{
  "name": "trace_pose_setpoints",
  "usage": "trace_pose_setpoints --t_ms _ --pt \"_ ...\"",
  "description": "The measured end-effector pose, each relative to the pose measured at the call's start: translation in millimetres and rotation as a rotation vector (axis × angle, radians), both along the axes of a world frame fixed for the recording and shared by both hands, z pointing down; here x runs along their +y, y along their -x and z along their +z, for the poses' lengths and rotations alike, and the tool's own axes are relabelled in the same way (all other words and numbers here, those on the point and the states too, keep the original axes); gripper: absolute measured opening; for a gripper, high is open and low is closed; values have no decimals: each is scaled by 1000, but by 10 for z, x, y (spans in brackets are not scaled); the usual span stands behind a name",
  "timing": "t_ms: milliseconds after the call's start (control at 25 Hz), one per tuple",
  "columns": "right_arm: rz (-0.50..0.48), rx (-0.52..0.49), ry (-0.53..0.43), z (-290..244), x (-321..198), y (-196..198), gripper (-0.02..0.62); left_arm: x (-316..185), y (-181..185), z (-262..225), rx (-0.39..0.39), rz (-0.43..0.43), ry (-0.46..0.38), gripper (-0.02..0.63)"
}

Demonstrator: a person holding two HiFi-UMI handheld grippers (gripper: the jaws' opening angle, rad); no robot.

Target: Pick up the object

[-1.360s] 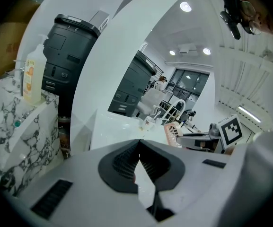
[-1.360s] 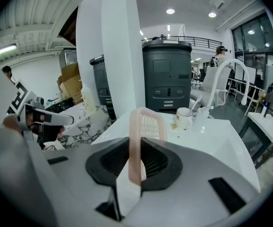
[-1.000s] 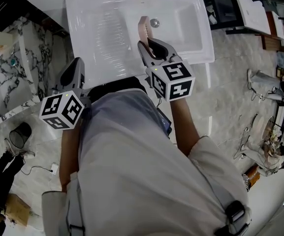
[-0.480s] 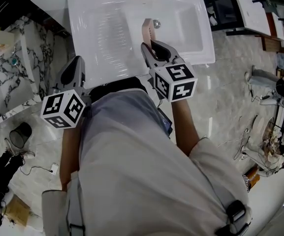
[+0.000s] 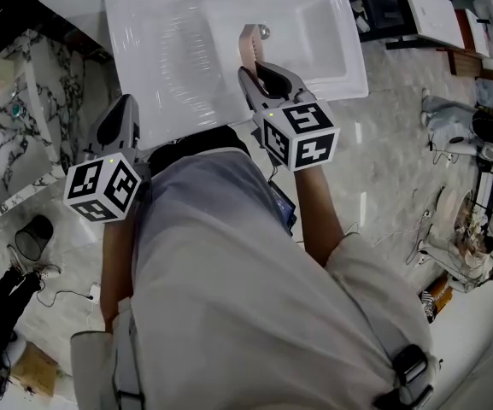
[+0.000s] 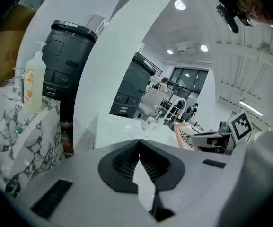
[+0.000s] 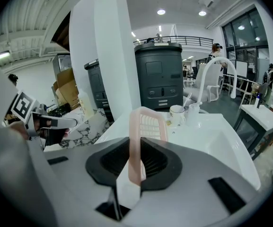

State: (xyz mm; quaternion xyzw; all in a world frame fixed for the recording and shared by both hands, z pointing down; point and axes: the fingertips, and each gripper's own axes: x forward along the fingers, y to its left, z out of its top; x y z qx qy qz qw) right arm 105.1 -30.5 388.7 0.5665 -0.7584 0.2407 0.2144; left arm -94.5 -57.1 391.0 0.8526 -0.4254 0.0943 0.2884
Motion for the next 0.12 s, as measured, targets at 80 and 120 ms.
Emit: trace_pose_setpoints --t_ms 80,120 --pt "1 2 -1 -4 13 -3 77 7 0 10 -1 2 1 3" --pt "1 3 -1 -6 18 -4 78 10 1 15 -1 3 1 3"
